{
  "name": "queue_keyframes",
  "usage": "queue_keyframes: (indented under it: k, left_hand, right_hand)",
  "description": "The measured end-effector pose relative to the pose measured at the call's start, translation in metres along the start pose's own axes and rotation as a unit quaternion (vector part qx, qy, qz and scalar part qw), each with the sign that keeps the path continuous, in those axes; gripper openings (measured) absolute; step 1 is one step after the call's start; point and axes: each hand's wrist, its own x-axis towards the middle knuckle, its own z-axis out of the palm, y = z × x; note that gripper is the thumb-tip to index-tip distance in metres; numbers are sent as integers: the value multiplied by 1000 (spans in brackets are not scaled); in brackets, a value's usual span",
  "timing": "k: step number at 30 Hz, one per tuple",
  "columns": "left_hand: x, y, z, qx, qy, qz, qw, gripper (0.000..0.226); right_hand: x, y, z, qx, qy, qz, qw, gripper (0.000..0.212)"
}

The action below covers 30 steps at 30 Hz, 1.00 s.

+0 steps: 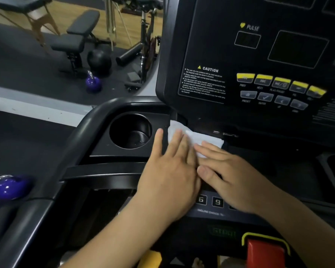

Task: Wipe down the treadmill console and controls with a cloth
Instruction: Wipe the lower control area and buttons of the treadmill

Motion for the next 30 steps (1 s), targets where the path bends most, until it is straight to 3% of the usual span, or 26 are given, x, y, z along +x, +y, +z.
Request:
queue_keyframes:
  k: [5,9,12,14,16,21,27,30]
  left_hand:
    - [-10,-2,5,-68,-10,-31,997,59]
    - [13,-8,-4,-103,-18,-41,994,59]
    - [18,-14,-6,-99,-49,-32,993,55]
    - [3,-11,-9,-105,-51,-17,993,70]
    - [-4,-9,-11,-107,-73,-19,991,78]
    - [39,-18,-5,-98,-113,-44,988,56]
    - [12,-6,-13,-68,-121,-19,990,55]
    - [35,-13,-4,-99,-115,-46,987,58]
  right_hand:
    - [-22,-7,-1,8,-26,4,1000,85]
    - [2,-5,-12,29,3,27,999,74]
    - [6,-5,-10,-29,16,41,999,88]
    - [-7,-7,-5,-49,1,39,998,98]
    - [-12,-7,-2,-41,-10,33,999,95]
    - [20,-3,-8,-52,27,22,998,76]
    - [-6,-11,-9,-64,-1,30,997,80]
    - [13,-7,-10,-48,32,24,998,63]
